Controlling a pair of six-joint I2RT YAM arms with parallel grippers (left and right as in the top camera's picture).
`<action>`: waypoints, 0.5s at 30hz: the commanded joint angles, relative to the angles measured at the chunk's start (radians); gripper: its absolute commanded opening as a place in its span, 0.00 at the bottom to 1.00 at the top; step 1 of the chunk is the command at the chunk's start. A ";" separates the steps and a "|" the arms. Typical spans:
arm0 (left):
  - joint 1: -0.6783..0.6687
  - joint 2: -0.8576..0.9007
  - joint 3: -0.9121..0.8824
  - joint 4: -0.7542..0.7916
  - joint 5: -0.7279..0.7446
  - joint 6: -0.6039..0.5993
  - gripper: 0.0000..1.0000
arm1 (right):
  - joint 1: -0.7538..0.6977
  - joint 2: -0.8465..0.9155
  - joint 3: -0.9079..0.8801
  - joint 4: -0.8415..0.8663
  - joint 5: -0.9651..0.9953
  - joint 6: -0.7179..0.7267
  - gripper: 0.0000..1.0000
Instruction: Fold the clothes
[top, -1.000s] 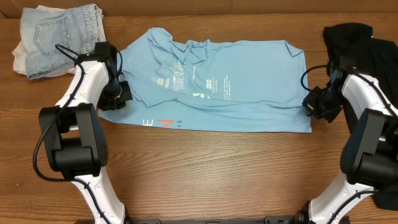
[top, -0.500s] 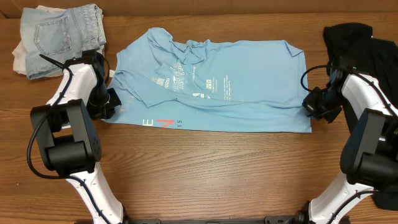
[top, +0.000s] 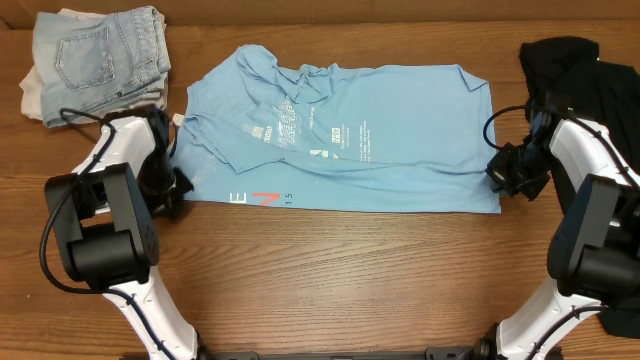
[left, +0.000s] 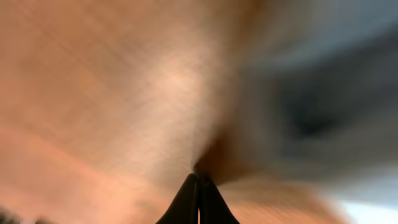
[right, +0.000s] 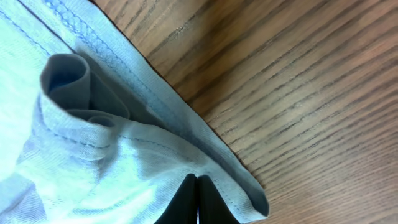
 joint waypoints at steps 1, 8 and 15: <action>0.011 -0.078 -0.011 -0.037 -0.113 -0.126 0.04 | -0.005 0.000 0.021 0.002 0.023 -0.002 0.04; 0.008 -0.298 -0.011 -0.024 -0.096 -0.086 0.04 | -0.005 -0.062 0.021 -0.005 0.063 0.027 0.04; -0.043 -0.394 -0.011 0.139 0.302 0.203 0.55 | -0.003 -0.105 0.060 -0.029 -0.026 0.018 0.42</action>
